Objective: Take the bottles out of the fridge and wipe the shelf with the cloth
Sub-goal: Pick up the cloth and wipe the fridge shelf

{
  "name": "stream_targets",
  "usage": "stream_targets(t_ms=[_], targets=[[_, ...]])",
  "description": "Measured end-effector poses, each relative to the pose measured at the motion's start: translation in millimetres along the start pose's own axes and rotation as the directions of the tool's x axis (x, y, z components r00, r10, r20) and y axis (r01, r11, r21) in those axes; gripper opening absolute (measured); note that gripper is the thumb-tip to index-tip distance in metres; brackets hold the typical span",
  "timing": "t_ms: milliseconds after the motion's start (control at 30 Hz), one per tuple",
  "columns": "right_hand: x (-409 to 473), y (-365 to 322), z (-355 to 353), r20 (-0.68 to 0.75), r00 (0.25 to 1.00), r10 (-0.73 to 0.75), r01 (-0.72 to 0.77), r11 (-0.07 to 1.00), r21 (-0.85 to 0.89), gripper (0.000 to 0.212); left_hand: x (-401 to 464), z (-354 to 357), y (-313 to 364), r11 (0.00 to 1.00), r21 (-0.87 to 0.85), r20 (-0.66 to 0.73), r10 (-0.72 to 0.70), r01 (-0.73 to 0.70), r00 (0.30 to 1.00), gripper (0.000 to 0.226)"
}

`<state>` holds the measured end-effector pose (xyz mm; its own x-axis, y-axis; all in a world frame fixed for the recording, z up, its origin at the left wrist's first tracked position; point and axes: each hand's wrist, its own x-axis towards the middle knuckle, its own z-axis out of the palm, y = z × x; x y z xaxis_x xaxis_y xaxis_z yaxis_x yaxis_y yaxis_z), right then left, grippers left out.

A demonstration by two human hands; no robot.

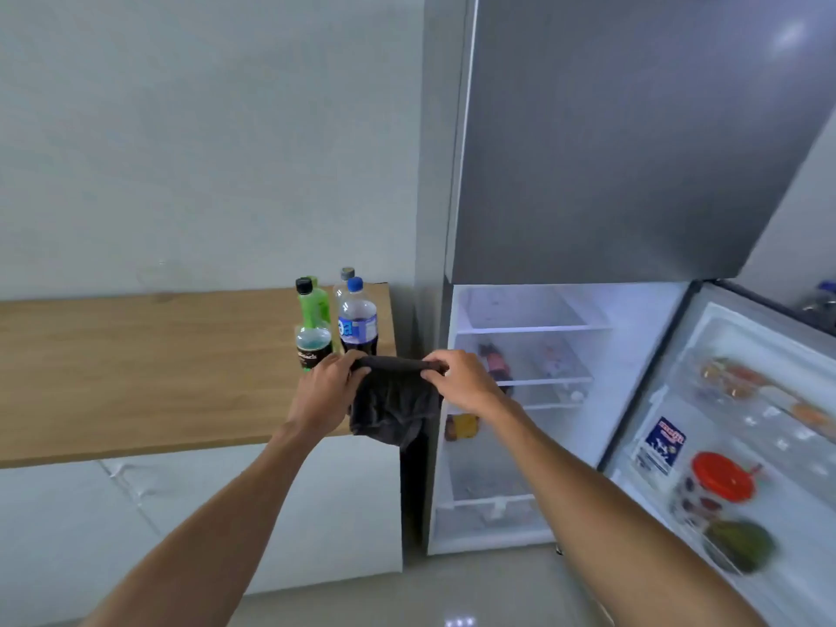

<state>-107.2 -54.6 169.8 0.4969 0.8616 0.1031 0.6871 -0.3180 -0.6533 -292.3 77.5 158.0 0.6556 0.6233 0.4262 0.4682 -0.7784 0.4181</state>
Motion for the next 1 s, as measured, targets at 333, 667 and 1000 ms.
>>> stream_targets(t_ms=[333, 667, 1000], targets=[[-33, 130, -98, -0.209, 0.948, 0.240, -0.252, 0.967, -0.033, 0.017, 49, 116, 126, 0.980, -0.119, 0.113, 0.171, -0.158, 0.979, 0.025], [9, 259, -111, -0.316, 0.836, 0.448, -0.448, 0.891, 0.075, 0.020, 118, 267, 157, 0.971, -0.203, 0.310, 0.183, -0.123, 0.933, 0.024], [71, 393, -82, -0.424, 0.731, 0.535, -0.511, 0.841, 0.179, 0.022, 169, 413, 159, 0.961, -0.209, 0.323, 0.243, -0.182, 0.915, 0.021]])
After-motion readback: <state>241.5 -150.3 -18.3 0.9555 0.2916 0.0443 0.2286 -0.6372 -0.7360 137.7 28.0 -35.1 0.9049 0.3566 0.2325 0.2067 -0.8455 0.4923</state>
